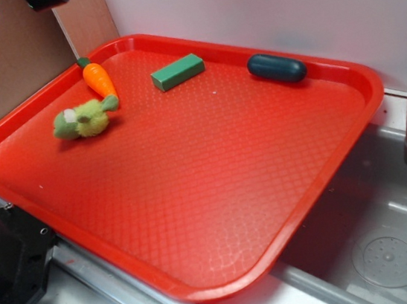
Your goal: Grab the carrot.
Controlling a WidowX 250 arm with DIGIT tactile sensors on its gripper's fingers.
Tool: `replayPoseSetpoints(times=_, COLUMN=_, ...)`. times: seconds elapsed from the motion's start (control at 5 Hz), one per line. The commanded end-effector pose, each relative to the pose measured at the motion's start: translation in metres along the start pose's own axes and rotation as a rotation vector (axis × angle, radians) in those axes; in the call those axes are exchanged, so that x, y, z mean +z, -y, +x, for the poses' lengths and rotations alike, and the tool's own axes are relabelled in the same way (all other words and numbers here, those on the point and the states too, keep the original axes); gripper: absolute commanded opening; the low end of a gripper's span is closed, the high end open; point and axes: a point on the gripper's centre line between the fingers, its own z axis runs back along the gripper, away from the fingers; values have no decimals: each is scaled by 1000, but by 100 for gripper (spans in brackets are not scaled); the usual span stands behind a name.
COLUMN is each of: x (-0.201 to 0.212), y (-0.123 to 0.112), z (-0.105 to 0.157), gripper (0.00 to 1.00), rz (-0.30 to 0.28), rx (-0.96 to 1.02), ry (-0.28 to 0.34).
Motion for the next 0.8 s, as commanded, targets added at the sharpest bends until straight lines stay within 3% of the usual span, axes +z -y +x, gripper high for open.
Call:
replayPoseSetpoints(times=0.0, x=-54, y=-13, z=42, gripper=100, rz=97, rx=228, ry=135)
replayPoseSetpoints(times=0.4, x=-117, y=-4, z=74, gripper=100, rz=177, rx=242, ry=183)
replayPoseSetpoints(times=0.6, x=-139, y=-4, z=82, gripper=100, rz=154, rx=213, ry=160)
